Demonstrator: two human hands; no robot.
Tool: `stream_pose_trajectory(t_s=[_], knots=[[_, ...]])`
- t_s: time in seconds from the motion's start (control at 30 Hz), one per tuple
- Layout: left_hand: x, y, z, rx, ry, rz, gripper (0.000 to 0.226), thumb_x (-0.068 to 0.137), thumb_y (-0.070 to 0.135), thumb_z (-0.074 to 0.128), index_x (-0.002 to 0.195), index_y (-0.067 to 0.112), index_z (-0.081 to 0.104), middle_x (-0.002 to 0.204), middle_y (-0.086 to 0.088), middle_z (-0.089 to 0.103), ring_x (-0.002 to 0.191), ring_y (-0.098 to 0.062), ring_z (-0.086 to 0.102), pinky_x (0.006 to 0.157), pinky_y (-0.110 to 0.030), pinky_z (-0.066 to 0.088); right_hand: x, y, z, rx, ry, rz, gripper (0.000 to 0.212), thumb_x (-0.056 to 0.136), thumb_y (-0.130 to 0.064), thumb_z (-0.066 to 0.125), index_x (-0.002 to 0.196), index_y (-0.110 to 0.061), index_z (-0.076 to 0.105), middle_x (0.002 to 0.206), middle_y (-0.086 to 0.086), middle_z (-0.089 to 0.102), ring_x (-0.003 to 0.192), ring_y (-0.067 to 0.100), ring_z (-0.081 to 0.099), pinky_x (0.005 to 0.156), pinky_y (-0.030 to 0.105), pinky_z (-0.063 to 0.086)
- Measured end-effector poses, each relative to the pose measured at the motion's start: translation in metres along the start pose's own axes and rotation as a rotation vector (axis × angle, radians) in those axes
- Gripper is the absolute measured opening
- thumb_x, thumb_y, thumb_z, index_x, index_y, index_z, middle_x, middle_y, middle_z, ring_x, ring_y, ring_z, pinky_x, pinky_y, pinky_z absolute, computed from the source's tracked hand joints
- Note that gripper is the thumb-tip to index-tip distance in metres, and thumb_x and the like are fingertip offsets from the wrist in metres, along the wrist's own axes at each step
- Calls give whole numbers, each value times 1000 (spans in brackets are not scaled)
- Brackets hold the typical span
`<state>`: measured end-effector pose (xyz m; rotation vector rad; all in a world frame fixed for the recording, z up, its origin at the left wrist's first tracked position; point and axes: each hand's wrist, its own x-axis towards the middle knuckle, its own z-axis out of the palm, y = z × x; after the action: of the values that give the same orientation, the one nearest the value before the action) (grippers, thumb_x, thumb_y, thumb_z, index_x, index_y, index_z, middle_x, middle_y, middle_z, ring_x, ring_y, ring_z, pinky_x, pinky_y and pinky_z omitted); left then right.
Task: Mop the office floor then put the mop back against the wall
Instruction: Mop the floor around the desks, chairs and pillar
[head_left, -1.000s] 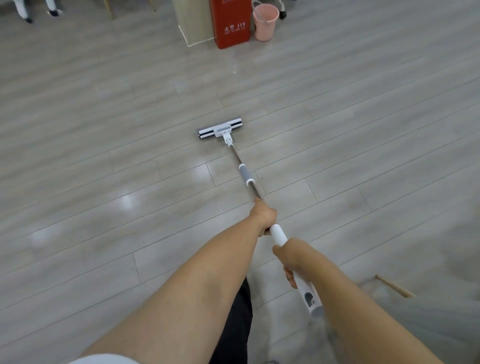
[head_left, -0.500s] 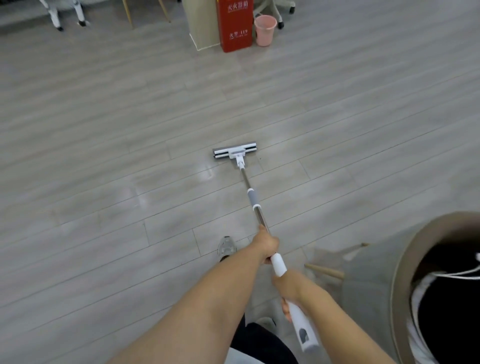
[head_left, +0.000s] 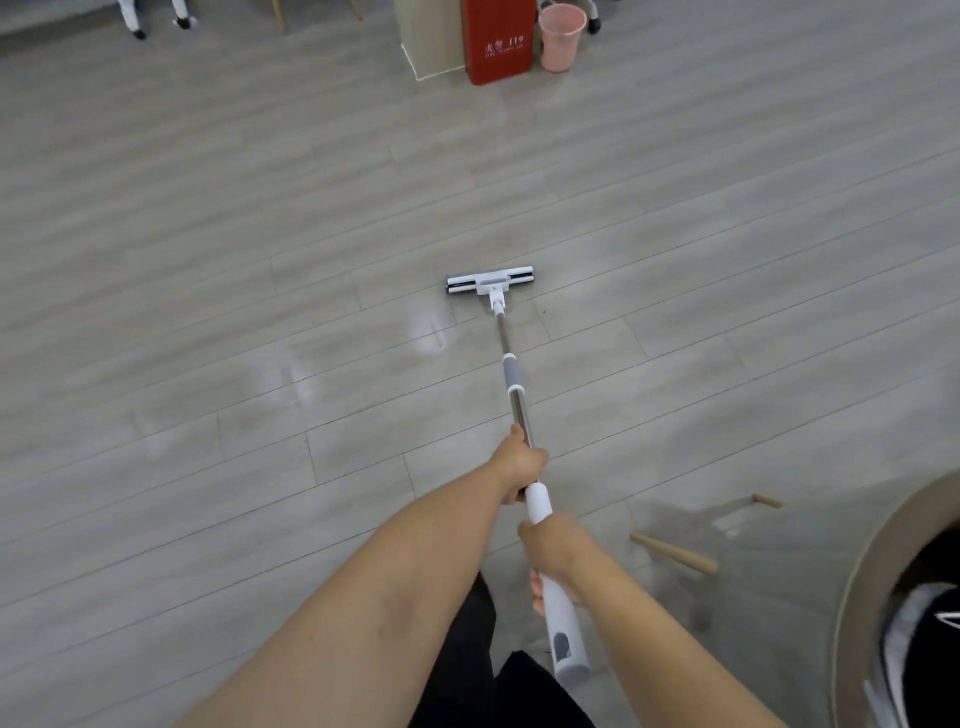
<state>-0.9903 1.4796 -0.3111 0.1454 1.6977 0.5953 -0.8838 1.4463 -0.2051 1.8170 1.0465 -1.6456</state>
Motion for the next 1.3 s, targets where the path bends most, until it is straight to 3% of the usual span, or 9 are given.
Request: stream_pose_trajectory(t_s=[0.13,0.27,0.4,0.53,0.7,0.87,1.0,1.17,1.3], knots=[[34,48,-30,34,-1,35,55,95,11,50,145,25,32,104,-11,52,79,-26,55,54,-28,48,13,-64,-7,0,1,-70,20,103,-26,46,103,-8,52,64,11,55,44,22,51,46,30,51],[74,99,-55,61,-1,44,44,96,10,49,136,23,39,109,-12,54,79,-26,56,51,-29,48,41,-123,-15,-8,34,-53,28,99,-28,48,117,-6,52,62,11,58,43,23,52,50,33,53],[109,141,-69,58,6,34,38,95,8,47,130,21,41,110,-11,56,81,-26,58,58,-35,55,66,-175,-26,-21,61,-18,34,98,-27,45,123,-5,48,42,7,53,41,25,51,61,39,55],[127,154,-60,62,-6,36,47,94,10,47,137,25,36,119,-12,57,81,-24,60,57,-37,58,72,-182,-41,-25,127,-40,29,100,-27,47,114,-2,50,50,8,52,35,21,46,48,29,49],[118,124,-42,115,-3,14,71,95,14,46,156,35,15,121,-8,57,79,-23,61,50,-31,54,65,-144,-34,-158,183,-51,32,101,-34,41,94,-4,49,42,5,53,30,20,49,49,25,42],[77,70,-30,208,-14,19,72,94,13,44,156,33,13,120,-7,57,77,-21,60,45,-28,52,46,-82,-6,-163,148,-36,38,103,-33,38,115,2,48,45,7,55,40,22,55,60,28,49],[26,-2,-9,244,-46,29,70,94,12,45,156,32,16,121,-8,57,77,-21,60,45,-27,50,24,4,24,-65,111,-25,34,101,-30,38,110,1,50,44,8,52,34,23,51,52,26,48],[-62,-119,9,253,-93,52,62,91,10,43,147,29,27,115,-10,58,82,-24,60,49,-28,51,-9,128,85,17,70,30,26,95,-27,41,104,-5,49,46,7,50,41,24,49,59,36,49],[-131,-214,11,266,-128,37,64,92,11,44,150,28,24,120,-11,58,83,-23,60,46,-25,50,-48,221,139,70,33,68,21,93,-27,45,103,-9,52,58,9,54,49,24,51,59,35,51]])
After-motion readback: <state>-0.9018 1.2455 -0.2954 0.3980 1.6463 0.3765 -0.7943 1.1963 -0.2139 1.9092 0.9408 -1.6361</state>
